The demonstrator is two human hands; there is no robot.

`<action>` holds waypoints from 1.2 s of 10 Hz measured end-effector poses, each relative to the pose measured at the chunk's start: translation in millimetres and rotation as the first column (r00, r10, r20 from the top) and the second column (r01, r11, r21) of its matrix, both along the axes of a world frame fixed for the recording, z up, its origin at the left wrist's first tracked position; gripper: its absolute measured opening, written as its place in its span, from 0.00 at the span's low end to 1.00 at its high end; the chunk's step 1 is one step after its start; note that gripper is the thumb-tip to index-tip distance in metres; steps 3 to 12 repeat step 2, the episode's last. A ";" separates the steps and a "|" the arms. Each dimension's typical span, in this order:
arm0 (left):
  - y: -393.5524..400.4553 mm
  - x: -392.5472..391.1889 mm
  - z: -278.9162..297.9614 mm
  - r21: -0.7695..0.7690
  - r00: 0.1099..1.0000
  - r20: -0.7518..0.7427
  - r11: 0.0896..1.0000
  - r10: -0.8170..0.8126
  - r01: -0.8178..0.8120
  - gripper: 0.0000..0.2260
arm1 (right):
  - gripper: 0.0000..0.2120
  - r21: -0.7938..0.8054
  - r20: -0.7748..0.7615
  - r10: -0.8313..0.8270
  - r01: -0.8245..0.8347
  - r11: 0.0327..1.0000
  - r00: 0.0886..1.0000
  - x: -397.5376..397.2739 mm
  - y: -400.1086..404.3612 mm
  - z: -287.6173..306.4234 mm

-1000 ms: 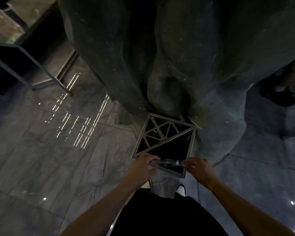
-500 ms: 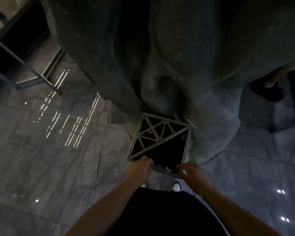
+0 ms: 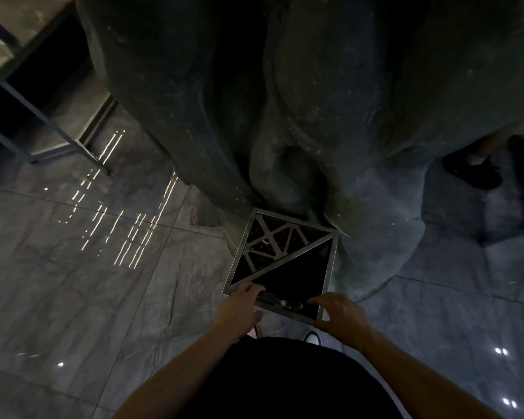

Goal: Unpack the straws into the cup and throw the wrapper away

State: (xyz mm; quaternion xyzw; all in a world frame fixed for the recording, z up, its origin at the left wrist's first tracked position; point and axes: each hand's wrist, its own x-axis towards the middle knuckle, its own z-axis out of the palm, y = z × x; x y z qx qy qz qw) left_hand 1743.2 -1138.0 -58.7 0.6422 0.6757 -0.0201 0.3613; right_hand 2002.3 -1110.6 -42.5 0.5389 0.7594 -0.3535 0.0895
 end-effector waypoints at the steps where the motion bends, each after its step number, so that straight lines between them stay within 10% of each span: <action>1: -8.1 -5.3 3.4 0.009 0.999 -0.033 0.999 0.035 -0.035 0.27 | 0.24 0.013 0.004 0.030 -0.030 0.999 1.000 3.5 -2.7 1.1; 12: -21.4 -9.6 4.1 0.054 0.992 -0.059 0.993 0.112 -0.109 0.30 | 0.25 0.010 0.001 0.055 -0.055 0.998 0.999 11.5 -3.5 1.5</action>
